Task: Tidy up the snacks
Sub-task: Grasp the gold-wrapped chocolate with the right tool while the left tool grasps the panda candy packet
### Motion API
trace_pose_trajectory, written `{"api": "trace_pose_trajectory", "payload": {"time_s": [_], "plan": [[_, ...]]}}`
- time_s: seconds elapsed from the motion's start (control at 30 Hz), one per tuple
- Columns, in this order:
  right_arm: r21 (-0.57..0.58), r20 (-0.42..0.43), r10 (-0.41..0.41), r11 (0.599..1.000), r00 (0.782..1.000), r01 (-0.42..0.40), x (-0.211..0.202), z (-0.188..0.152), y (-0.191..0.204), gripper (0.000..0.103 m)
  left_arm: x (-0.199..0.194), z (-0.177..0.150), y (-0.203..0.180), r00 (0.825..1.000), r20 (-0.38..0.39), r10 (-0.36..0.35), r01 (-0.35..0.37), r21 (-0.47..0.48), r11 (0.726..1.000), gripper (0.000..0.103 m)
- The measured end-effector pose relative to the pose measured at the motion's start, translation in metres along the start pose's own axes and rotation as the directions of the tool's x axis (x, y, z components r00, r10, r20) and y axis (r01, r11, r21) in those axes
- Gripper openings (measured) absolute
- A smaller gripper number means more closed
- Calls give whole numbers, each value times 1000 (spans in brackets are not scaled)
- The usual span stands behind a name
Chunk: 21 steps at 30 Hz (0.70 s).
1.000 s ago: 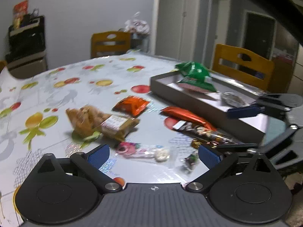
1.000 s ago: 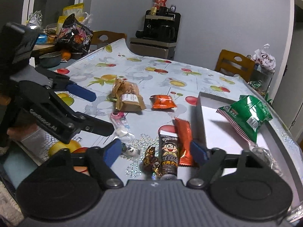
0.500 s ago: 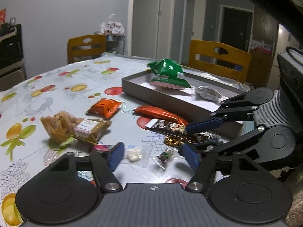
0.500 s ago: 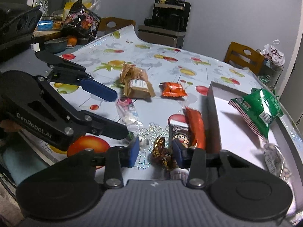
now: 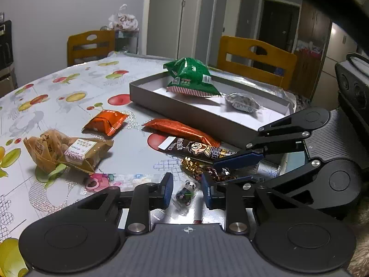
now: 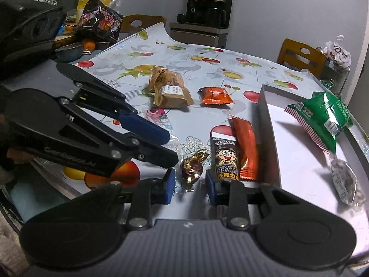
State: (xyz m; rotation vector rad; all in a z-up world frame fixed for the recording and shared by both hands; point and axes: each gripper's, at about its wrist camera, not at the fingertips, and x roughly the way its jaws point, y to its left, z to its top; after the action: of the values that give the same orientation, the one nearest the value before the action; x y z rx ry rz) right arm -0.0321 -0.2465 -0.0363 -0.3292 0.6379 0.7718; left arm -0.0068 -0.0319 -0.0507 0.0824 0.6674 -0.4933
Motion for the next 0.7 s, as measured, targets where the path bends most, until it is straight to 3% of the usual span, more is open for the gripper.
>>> {"api": "trace_pose_trajectory", "payload": {"time_s": [0.23,0.7], "plan": [[10,1,7,1000,1000,-7,2,2,-1,29,4,-6,4,999,-50,-13,12,-10,1000,21],[43,3,38,998,999,-38,12,8,3,29,-8,-13,8,999,-42,24,-25,-28,999,21]]}}
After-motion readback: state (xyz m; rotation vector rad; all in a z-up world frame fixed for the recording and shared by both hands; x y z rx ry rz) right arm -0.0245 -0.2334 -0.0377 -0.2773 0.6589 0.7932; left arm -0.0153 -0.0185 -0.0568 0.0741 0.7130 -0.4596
